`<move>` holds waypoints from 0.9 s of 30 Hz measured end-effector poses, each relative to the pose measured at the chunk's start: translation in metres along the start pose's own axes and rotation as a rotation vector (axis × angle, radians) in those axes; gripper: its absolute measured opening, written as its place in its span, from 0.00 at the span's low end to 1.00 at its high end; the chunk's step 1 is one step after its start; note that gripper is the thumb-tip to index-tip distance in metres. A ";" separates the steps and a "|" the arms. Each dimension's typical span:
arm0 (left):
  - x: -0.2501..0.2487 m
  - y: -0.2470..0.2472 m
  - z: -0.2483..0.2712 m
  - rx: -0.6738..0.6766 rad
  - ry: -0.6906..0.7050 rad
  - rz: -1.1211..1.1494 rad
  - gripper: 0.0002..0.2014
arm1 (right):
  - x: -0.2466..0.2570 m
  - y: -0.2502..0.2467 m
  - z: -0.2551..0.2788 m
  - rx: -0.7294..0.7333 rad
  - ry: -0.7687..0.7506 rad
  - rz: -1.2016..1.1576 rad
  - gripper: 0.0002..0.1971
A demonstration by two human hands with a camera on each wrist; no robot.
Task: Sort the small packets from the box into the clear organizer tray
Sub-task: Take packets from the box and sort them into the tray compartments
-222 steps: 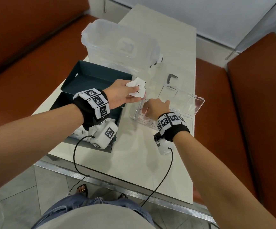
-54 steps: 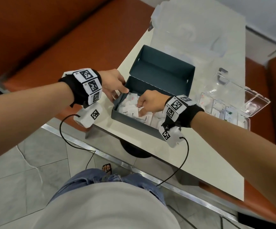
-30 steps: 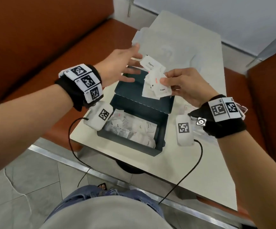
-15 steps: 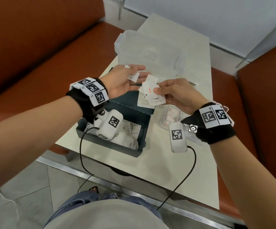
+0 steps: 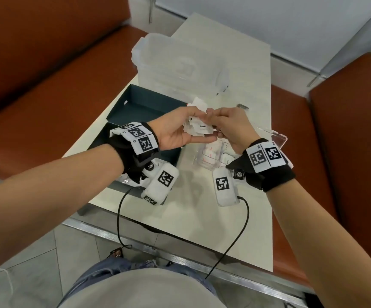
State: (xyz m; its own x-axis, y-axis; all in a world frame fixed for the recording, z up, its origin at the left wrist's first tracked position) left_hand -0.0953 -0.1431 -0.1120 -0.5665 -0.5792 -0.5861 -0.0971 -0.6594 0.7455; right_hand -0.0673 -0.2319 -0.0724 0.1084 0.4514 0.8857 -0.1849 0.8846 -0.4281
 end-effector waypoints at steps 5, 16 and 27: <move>0.004 0.007 -0.014 -0.100 0.072 0.060 0.13 | -0.012 -0.042 0.002 -0.163 -0.015 0.045 0.09; 0.026 0.037 -0.039 -0.119 0.156 -0.069 0.13 | -0.043 -0.091 0.014 -0.184 0.035 0.011 0.08; 0.018 -0.003 -0.043 -0.285 0.206 -0.103 0.09 | -0.105 -0.099 -0.012 -0.118 0.199 0.285 0.07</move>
State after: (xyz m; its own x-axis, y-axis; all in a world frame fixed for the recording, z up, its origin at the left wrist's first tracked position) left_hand -0.0701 -0.1724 -0.1387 -0.3861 -0.5679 -0.7269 0.1035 -0.8097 0.5776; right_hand -0.0491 -0.3656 -0.1251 0.2590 0.6852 0.6808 -0.1228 0.7225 -0.6804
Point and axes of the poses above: each hand's wrist, its own z-axis away from the middle knuckle, its own y-axis out of the palm, x = y × z, the point moved 10 cm from there along -z, towards the middle knuckle, and after that the axes turned 6 degrees about z, right-handed, at the moved point
